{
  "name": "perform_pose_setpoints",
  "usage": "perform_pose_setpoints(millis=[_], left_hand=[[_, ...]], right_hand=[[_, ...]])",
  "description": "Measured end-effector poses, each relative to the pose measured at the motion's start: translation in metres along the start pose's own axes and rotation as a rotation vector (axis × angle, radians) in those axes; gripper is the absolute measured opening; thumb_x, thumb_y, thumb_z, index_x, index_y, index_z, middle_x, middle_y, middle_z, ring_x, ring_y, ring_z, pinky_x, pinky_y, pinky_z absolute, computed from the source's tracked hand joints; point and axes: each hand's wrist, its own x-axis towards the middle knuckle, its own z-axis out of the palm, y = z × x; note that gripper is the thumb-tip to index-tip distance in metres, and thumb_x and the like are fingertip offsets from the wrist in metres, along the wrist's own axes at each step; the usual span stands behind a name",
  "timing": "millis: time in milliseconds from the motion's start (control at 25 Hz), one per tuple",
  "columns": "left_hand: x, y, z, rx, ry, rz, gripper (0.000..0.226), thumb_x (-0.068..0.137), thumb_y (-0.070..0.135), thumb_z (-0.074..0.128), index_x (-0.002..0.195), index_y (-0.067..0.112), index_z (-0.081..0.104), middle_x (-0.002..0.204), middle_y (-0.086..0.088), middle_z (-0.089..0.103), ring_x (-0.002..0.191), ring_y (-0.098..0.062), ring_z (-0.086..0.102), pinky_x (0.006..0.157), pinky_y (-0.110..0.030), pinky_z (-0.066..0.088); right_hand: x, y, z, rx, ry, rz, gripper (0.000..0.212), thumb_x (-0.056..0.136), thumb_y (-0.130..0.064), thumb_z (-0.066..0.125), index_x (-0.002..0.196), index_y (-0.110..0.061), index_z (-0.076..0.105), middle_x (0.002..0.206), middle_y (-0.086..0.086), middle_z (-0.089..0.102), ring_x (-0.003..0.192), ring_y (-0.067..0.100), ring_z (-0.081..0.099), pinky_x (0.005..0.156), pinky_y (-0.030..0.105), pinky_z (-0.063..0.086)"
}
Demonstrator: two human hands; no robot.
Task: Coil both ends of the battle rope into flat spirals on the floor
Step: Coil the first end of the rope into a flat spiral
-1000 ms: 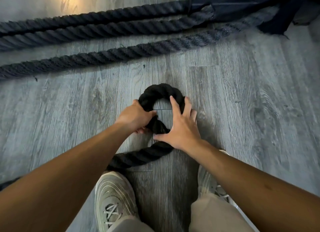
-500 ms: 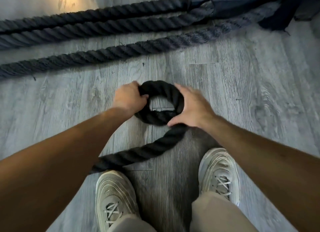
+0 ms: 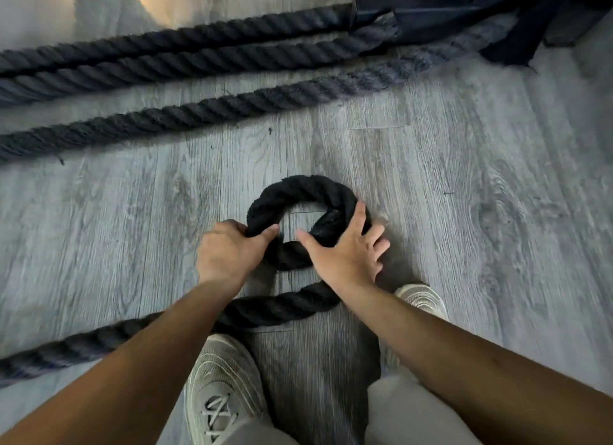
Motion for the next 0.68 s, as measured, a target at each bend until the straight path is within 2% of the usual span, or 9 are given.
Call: perform_pose_setpoints(millis=[120,200,240,320,400,560,640,680], left_hand=[[0.009,0.009,-0.002,0.05,-0.178,0.006,0.092,0.071,0.072,0.073,0.138,0.018,0.041,0.123,-0.012,0.063,0.117,-0.035,0.06,0.082,-0.04,0.047],[0.028,0.025,-0.004,0.158,-0.171,0.134,0.104,0.073,0.07,0.073,0.153,0.028,0.021,0.146,-0.018,0.046,0.133,-0.041,0.046,0.1,-0.051,0.046],[0.038,0.036,-0.007,0.187,-0.159,0.255,0.102,0.077,0.067,0.072,0.156,0.032,0.018,0.151,-0.018,0.04,0.137,-0.042,0.041,0.107,-0.054,0.043],[0.052,0.054,-0.011,0.235,-0.221,0.523,0.082,0.088,0.055,0.068,0.156,0.033,0.029,0.149,-0.013,0.045,0.137,-0.035,0.043,0.111,-0.049,0.04],[0.06,0.06,-0.01,0.318,-0.233,0.628,0.063,0.094,0.045,0.064,0.151,0.028,0.043,0.138,-0.009,0.057,0.128,-0.029,0.052,0.105,-0.042,0.043],[0.05,0.037,-0.003,0.265,0.032,0.489,0.054,0.094,0.043,0.064,0.138,0.014,0.051,0.114,-0.016,0.065,0.107,-0.035,0.063,0.083,-0.04,0.047],[0.044,0.023,-0.001,0.133,0.033,0.361,0.055,0.093,0.045,0.064,0.134,0.011,0.05,0.111,-0.018,0.065,0.105,-0.035,0.062,0.077,-0.037,0.045],[0.04,0.017,0.0,0.063,0.016,0.288,0.054,0.093,0.045,0.065,0.131,0.01,0.049,0.11,-0.018,0.064,0.104,-0.035,0.062,0.075,-0.036,0.043]], right_hand=[[0.008,-0.003,0.0,-0.022,0.067,-0.044,0.117,0.067,-0.074,0.072,0.157,-0.035,0.008,0.14,0.006,0.03,0.125,0.032,0.032,0.098,0.052,0.04],[0.014,-0.001,0.002,-0.035,0.07,-0.085,0.115,0.067,-0.07,0.072,0.157,-0.035,0.009,0.138,0.004,0.03,0.124,0.032,0.031,0.097,0.052,0.04],[0.015,-0.001,0.003,-0.04,0.061,-0.125,0.114,0.067,-0.067,0.072,0.156,-0.035,0.01,0.139,0.004,0.029,0.125,0.032,0.03,0.099,0.053,0.039],[0.019,-0.002,0.001,-0.068,0.007,-0.24,0.113,0.067,-0.062,0.073,0.157,-0.036,0.011,0.145,0.002,0.025,0.128,0.031,0.027,0.102,0.053,0.037],[0.034,-0.007,-0.007,-0.099,-0.087,-0.349,0.113,0.067,-0.058,0.074,0.159,-0.037,0.011,0.148,-0.001,0.023,0.131,0.028,0.023,0.106,0.052,0.038],[0.074,-0.035,-0.041,-0.19,-0.299,-0.599,0.118,0.066,-0.049,0.086,0.161,-0.035,0.018,0.15,-0.009,0.032,0.135,0.019,0.026,0.111,0.046,0.041],[0.08,-0.042,-0.047,-0.227,-0.25,-0.679,0.118,0.065,-0.055,0.088,0.161,-0.032,0.023,0.154,-0.01,0.032,0.136,0.019,0.026,0.112,0.049,0.039],[0.073,-0.041,-0.043,-0.217,-0.189,-0.634,0.118,0.066,-0.056,0.086,0.161,-0.032,0.02,0.157,-0.007,0.027,0.139,0.022,0.023,0.114,0.053,0.035]])
